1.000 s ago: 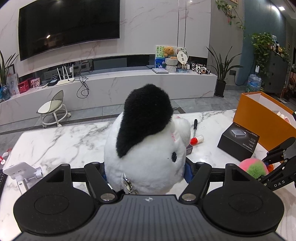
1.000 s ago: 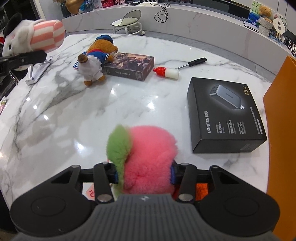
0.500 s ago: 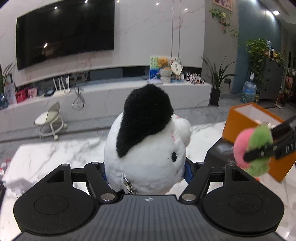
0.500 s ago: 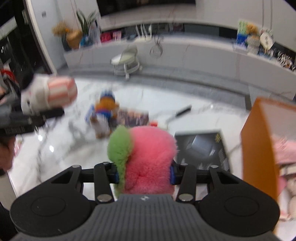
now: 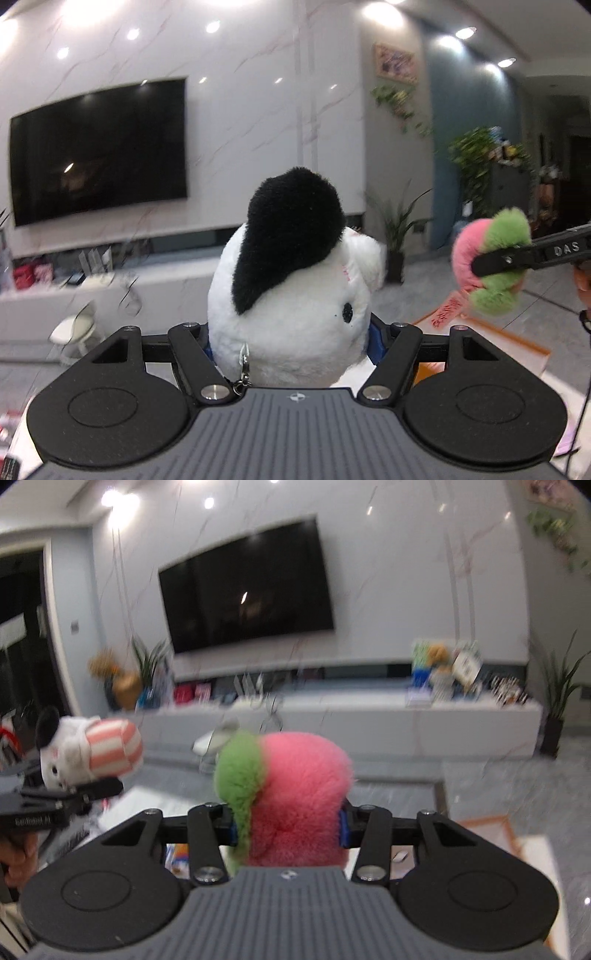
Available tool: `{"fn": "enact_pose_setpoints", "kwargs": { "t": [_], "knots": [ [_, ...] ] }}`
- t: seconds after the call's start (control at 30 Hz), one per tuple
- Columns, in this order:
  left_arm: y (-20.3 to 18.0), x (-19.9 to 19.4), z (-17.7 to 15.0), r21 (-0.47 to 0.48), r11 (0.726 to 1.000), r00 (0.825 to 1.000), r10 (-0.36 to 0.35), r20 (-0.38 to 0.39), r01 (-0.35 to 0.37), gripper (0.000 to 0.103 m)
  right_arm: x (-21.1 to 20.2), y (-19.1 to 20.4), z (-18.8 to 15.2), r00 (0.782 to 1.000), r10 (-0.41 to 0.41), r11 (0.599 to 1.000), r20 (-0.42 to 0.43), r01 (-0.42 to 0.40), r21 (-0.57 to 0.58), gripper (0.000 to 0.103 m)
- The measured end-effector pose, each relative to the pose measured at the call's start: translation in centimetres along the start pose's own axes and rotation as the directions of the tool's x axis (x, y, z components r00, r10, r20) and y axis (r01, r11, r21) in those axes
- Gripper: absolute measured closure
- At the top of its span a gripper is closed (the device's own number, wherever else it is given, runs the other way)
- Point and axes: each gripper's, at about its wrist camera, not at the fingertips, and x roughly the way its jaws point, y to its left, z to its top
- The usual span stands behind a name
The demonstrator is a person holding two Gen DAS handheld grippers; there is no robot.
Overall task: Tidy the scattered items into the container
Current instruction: 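Carry the plush dog and pompom over the orange box with both tools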
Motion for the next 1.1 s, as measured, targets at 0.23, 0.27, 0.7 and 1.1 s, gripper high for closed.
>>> {"fn": "enact_pose_setpoints", "kwargs": {
  "t": [0.23,0.27,0.7,1.1],
  "knots": [
    [-7.4,0.2,3.9,0.069,0.988,0.985,-0.144,0.096,0.138,0.022,-6.9,-2.5,2.2,0.984,-0.056,0.998,0.167,0.051,0.03,0.055],
    [-8.4,0.3,4.2,0.076,0.985,0.981,-0.164,0.105,0.156,0.022,-7.8,-2.8,2.3,0.981,-0.064,0.998,0.182,0.059,0.034,0.055],
    [-16.7,6.0,4.9,0.076,0.952,0.948,-0.304,0.095,0.298,0.022,-10.6,-9.0,0.5,0.975,-0.129,0.988,0.178,0.112,0.106,0.055],
    [-20.3,14.2,-0.1,0.006,0.948,0.943,-0.314,-0.113,0.317,0.022,-7.9,-15.5,-2.4,0.989,-0.142,0.967,0.041,0.13,0.219,0.055]
  ]
}}
